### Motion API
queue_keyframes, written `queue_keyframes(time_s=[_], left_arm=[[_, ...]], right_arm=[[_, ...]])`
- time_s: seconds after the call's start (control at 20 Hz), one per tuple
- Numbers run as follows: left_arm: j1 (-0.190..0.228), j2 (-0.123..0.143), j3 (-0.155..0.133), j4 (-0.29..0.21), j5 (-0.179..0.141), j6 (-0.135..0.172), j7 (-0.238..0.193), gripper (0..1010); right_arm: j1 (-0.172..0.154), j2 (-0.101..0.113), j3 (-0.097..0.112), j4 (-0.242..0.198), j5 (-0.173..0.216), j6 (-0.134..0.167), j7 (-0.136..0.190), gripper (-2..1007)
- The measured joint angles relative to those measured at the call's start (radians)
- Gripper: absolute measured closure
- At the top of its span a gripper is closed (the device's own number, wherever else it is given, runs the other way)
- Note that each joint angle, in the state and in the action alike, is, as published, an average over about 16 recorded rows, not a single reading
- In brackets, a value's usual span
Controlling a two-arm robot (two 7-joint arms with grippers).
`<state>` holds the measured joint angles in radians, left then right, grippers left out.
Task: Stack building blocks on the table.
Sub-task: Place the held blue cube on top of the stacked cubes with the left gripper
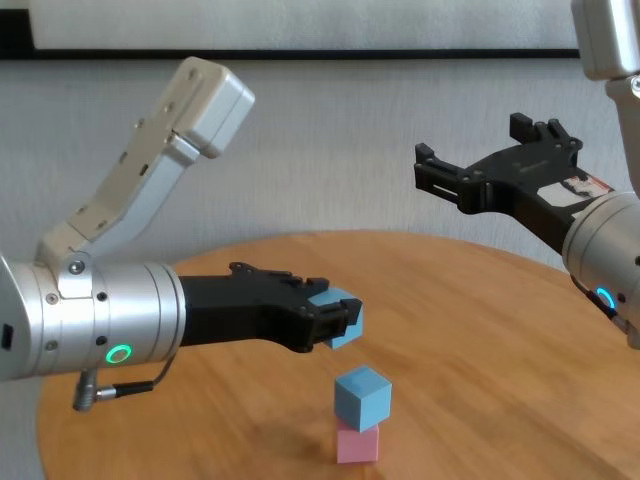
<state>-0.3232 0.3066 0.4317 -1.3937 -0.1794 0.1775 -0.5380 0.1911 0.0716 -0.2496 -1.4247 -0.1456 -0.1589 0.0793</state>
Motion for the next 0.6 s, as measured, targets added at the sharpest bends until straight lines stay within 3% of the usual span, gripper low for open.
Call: queue_keyframes(time_s=[0.6], left_arm=[[0.005, 0.014, 0.039, -0.018, -0.037, -0.01, -0.023, 609]], right_arm=[[0.0, 0.0, 0.0, 0.0, 0.0, 0.0, 0.0, 0]])
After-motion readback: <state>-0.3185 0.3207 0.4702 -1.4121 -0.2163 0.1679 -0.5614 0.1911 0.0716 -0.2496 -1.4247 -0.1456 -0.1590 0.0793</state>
